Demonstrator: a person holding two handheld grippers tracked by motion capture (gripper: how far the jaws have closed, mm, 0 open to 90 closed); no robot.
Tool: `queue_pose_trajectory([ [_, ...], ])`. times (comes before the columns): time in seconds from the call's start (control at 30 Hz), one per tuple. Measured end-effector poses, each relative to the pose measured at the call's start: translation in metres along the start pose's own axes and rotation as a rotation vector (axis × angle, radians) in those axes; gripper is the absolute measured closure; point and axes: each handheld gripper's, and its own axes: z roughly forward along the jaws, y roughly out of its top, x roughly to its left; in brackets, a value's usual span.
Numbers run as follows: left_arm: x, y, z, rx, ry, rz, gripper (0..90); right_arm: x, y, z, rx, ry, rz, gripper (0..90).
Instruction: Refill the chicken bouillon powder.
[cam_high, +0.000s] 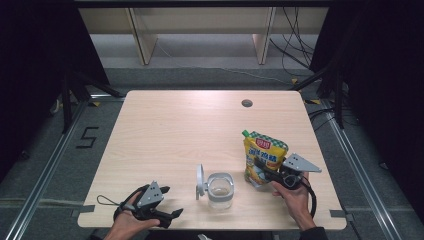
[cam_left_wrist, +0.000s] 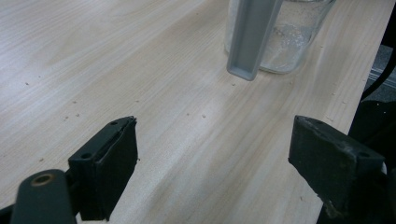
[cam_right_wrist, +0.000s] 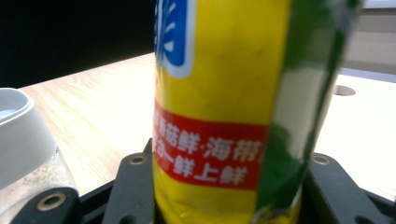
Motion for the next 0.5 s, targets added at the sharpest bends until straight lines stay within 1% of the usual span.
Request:
queue_pose_trajectory([
  [0.03,0.0,0.0,0.0,0.0,0.0,0.0,15.0,0.0,0.0,0.0,0.0,0.0,0.0,57.0],
  [0.07,0.0,0.0,0.0,-0.001,0.002,-0.006,15.0,0.0,0.001,-0.002,-0.003,-0.019,-0.018,57.1],
  [0.1,-0.002,-0.001,0.0,-0.006,0.008,-0.026,15.0,0.001,0.002,-0.002,-0.009,0.001,-0.002,57.1],
  [0.13,-0.001,-0.001,0.0,-0.006,0.008,-0.026,15.0,0.004,0.004,-0.007,-0.004,-0.012,0.006,57.1],
  [0.17,0.0,0.0,0.0,0.002,0.008,-0.01,15.0,0.004,0.004,-0.007,-0.004,-0.012,0.006,57.1],
  [0.2,-0.001,0.0,0.0,0.008,0.004,-0.021,15.0,0.002,0.005,-0.008,-0.016,-0.019,-0.02,57.1],
  [0.23,0.0,0.0,0.0,0.015,0.006,-0.011,15.0,0.003,0.009,-0.011,-0.014,-0.008,-0.035,57.2],
  [0.27,0.0,-0.001,0.0,0.011,0.01,-0.01,15.0,0.004,0.01,-0.013,-0.015,-0.014,-0.032,57.2],
  [0.3,0.0,0.0,0.0,0.015,0.005,-0.011,15.0,0.004,0.01,-0.013,-0.015,-0.014,-0.032,57.2],
  [0.33,-0.001,0.0,0.0,0.009,0.004,-0.019,15.0,0.005,0.012,-0.015,-0.017,-0.015,-0.044,57.2],
  [0.37,0.0,0.0,0.0,0.008,0.006,-0.021,15.0,0.008,0.015,-0.017,-0.011,-0.028,-0.062,57.2],
  [0.4,0.0,0.0,0.0,0.005,0.007,-0.022,15.0,0.013,0.017,-0.02,0.015,-0.029,-0.049,57.2],
  [0.43,0.001,0.0,-0.001,0.01,0.001,-0.006,15.0,0.014,0.02,-0.024,0.015,-0.023,-0.111,57.1],
  [0.47,0.001,0.0,-0.001,0.01,0.001,-0.006,15.0,0.014,0.02,-0.024,0.015,-0.023,-0.111,57.1],
  [0.5,0.002,0.0,-0.002,0.012,-0.001,0.004,15.0,0.019,0.02,-0.026,-0.005,-0.022,-0.081,57.2],
])
